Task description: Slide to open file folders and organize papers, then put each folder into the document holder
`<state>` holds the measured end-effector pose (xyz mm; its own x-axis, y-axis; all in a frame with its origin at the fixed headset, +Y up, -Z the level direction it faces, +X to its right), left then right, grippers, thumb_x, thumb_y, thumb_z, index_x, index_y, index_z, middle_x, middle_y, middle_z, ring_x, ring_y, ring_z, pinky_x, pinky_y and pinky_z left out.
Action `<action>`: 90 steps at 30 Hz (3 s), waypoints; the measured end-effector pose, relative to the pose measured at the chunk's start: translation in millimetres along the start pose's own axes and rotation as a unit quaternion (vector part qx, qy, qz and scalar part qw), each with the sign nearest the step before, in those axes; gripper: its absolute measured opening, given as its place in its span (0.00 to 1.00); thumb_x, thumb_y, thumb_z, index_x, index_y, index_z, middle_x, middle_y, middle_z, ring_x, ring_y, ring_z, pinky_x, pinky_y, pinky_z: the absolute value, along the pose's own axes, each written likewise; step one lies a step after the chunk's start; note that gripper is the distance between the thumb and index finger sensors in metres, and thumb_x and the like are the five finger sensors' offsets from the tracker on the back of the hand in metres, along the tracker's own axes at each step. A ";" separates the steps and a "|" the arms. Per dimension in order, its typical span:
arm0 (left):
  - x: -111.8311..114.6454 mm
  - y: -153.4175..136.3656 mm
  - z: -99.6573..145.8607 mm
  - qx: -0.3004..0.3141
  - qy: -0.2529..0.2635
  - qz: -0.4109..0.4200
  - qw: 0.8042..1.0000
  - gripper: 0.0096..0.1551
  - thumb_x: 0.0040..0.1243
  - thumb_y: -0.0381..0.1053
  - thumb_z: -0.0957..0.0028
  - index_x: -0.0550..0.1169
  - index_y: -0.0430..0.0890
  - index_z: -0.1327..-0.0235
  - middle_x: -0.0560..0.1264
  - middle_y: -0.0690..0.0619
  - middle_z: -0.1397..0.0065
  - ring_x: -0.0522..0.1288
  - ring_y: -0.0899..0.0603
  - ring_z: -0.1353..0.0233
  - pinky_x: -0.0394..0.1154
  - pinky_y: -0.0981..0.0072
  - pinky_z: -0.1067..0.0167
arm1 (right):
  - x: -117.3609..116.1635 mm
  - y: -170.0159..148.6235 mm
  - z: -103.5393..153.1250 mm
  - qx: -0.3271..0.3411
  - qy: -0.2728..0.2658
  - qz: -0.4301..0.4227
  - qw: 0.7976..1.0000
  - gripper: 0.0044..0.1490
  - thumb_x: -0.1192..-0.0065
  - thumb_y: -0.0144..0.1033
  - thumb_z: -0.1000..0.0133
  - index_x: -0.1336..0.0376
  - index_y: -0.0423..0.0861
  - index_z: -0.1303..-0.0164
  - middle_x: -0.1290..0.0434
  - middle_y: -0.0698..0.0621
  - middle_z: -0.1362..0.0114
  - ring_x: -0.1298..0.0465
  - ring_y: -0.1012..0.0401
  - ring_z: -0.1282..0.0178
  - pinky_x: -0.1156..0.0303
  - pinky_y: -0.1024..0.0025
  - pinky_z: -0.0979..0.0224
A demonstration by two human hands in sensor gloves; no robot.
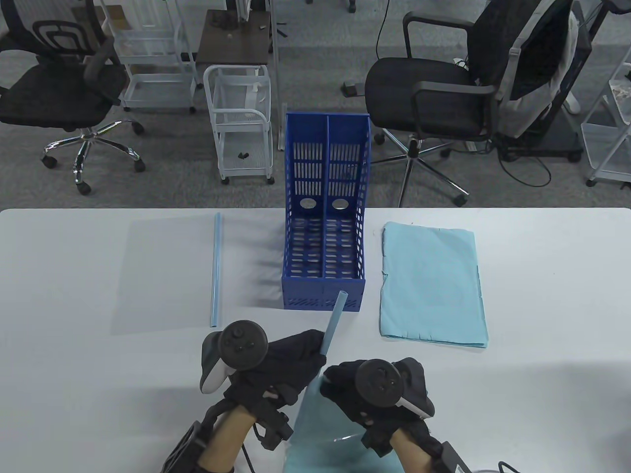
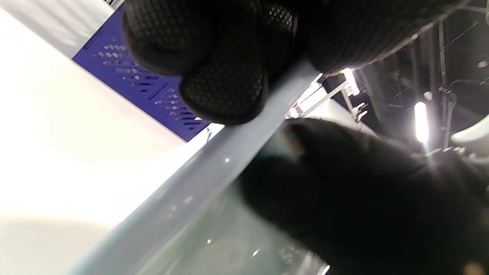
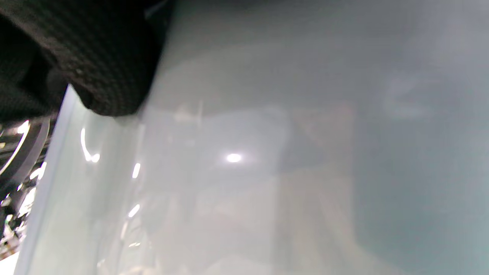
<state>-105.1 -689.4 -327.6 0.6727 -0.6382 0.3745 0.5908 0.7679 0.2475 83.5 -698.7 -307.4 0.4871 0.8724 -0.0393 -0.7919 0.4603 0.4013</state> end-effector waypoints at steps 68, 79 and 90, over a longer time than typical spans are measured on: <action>-113.2 12.9 -15.9 0.156 0.384 0.316 0.854 0.32 0.60 0.47 0.45 0.70 0.71 0.27 0.69 0.57 0.17 0.73 0.40 0.20 0.70 0.49 0.24 | 3.9 -54.9 11.0 -0.139 -0.026 0.086 0.986 0.59 0.43 0.72 0.55 0.61 0.55 0.22 0.60 0.49 0.12 0.54 0.46 0.13 0.54 0.39 0.19; -85.4 -32.4 -92.7 0.059 0.388 0.319 0.862 0.33 0.61 0.49 0.46 0.70 0.71 0.27 0.69 0.57 0.18 0.72 0.42 0.19 0.68 0.50 0.23 | 5.2 -59.0 12.3 -0.145 -0.020 0.055 0.988 0.58 0.43 0.71 0.54 0.60 0.54 0.22 0.59 0.48 0.12 0.54 0.45 0.13 0.54 0.39 0.19; -73.1 -73.5 -92.0 -0.068 0.291 0.227 0.927 0.49 0.71 0.60 0.52 0.59 0.60 0.18 0.58 0.54 0.12 0.59 0.38 0.13 0.58 0.45 0.20 | 0.8 -62.7 11.3 -0.151 -0.006 0.046 0.987 0.58 0.43 0.71 0.54 0.60 0.54 0.22 0.58 0.48 0.12 0.53 0.45 0.13 0.54 0.39 0.19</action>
<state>-156.8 -704.3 -455.4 0.9687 -0.2035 -0.1422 0.2126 0.9758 0.0520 137.7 -728.7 -322.2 0.4105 0.9118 -0.0030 -0.9060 0.4082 0.1119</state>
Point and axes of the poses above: the tracker on the back of each hand, its own y axis roughly to the thumb side, its own z axis roughly from the fingertips to the wrist, x = y × z, the point moved 4 cm from there along -z, roughly from the wrist to the fingertips
